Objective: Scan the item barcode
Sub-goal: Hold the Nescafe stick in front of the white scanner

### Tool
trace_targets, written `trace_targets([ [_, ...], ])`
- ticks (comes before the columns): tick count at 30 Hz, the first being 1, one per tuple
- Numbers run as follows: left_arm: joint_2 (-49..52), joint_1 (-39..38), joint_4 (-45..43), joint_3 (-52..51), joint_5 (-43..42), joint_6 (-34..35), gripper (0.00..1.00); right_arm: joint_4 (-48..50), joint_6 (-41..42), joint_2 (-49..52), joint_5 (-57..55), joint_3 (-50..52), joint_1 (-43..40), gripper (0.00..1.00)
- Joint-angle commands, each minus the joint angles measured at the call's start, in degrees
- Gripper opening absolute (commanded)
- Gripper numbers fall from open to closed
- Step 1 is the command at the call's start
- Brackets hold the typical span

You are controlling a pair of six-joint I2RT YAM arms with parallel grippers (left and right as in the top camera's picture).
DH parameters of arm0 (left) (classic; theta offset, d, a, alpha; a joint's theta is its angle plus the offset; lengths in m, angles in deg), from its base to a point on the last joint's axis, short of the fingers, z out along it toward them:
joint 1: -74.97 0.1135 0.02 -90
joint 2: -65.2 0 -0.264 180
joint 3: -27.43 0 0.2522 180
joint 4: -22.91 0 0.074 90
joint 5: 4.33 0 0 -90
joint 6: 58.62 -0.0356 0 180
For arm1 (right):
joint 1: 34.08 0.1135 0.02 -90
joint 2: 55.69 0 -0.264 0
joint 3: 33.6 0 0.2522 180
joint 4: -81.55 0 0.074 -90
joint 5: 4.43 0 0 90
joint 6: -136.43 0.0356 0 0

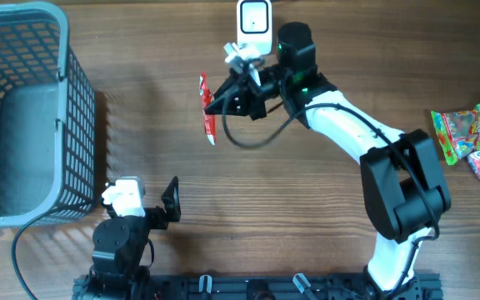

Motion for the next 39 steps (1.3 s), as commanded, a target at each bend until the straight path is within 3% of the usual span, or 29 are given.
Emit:
trace_targets([
  [1, -0.28, 0.11, -0.13, -0.24, 0.15, 0.31, 1.0, 12.2, -2.58, -0.94, 3.72, -0.63, 0.31, 0.04],
  [7, -0.28, 0.11, -0.13, -0.24, 0.15, 0.31, 1.0, 31.63, -0.39, -0.94, 3.67, -0.63, 0.28, 0.04],
  [14, -0.28, 0.11, -0.13, -0.24, 0.15, 0.31, 1.0, 30.99, -3.54, -0.94, 3.69, -0.63, 0.04, 0.04],
  [15, -0.28, 0.11, -0.13, -0.24, 0.15, 0.31, 1.0, 29.49, -7.39, -0.94, 3.63, -0.63, 0.0, 0.04],
  [17, -0.28, 0.11, -0.13, -0.24, 0.15, 0.31, 1.0, 24.52, -24.59, -0.66, 3.17, -0.63, 0.02, 0.05],
  [19, -0.28, 0.09, -0.13, -0.24, 0.15, 0.31, 1.0, 14.49, -51.67, -0.31, -1.66, -0.63, 0.02, 0.04],
  [20, -0.28, 0.11, -0.13, -0.24, 0.15, 0.31, 1.0, 12.79, -56.33, -0.31, -3.67, -0.63, 0.02, 0.04],
  [26, -0.28, 0.09, -0.13, -0.24, 0.15, 0.31, 1.0, 19.91, -72.32, -0.31, -4.76, -0.66, 0.24, 0.04],
  [31, -0.28, 0.11, -0.13, -0.24, 0.15, 0.31, 1.0, 22.4, -71.95, -0.31, -4.31, -0.66, 0.15, 0.04],
  [32, -0.28, 0.11, -0.13, -0.24, 0.15, 0.31, 1.0, 20.65, -71.58, -0.31, -4.68, -0.66, 0.02, 0.04],
  [34, -0.28, 0.11, -0.13, -0.24, 0.15, 0.31, 1.0, 9.01, -63.39, -0.31, -5.2, -0.63, -0.04, 0.04],
  [36, -0.28, 0.11, -0.13, -0.24, 0.15, 0.31, 1.0, -8.72, -59.41, -0.31, -5.2, -0.63, -0.04, 0.04],
  [38, -0.28, 0.11, -0.13, -0.24, 0.15, 0.31, 1.0, -33.48, -56.37, -0.31, -5.2, -0.63, -0.04, 0.04],
  [39, -0.28, 0.11, -0.13, -0.24, 0.15, 0.31, 1.0, -40.33, -52.41, -0.31, -5.14, -0.63, -0.04, 0.04],
])
